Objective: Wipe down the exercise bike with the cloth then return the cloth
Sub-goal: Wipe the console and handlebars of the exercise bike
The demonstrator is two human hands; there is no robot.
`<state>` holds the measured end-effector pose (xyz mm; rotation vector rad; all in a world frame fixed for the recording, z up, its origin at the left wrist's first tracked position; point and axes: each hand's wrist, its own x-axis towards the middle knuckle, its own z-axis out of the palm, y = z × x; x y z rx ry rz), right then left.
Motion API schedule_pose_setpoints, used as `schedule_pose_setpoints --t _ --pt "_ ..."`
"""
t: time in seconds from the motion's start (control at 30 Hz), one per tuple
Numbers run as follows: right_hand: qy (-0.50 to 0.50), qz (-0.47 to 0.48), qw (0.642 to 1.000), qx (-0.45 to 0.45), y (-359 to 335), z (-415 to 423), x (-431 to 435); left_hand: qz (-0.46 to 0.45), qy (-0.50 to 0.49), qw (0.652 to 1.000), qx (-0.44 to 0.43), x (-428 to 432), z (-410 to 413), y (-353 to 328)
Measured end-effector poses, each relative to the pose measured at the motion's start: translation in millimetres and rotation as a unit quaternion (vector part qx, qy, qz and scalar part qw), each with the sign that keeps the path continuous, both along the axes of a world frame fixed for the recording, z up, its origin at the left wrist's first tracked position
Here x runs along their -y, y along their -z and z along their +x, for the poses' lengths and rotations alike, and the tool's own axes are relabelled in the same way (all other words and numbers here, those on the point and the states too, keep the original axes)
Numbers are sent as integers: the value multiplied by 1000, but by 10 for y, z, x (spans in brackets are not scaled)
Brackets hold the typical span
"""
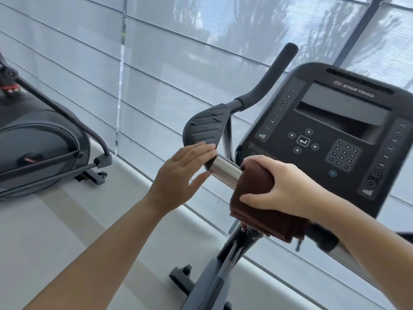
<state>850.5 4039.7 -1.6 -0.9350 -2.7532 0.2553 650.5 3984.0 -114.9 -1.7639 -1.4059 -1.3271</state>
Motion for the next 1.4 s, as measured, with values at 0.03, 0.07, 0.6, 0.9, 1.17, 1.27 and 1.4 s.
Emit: schedule_pose_setpoints --t 0.03,0.07,0.6,0.9,1.17,1.27,1.4 --pt "2 21 1000 8 6 77 26 0 -1 1000 -6 0 -11 -12" --pt "9 38 999 18 14 93 40 -1 -1 1000 -12 -2 -27 -25" --pt "53 255 963 -60 389 150 229 -30 -1 997 76 50 38 -130" --pt "20 131 991 -29 233 56 112 -52 -13 994 93 107 87 -166" --pt "20 47 999 -7 133 546 36 -72 -65 993 64 251 348 -276" --pt "18 127 992 9 209 631 132 -83 -73 994 9 324 591 -297" --pt "27 166 984 62 169 996 195 -117 -48 992 -13 372 943 -273"
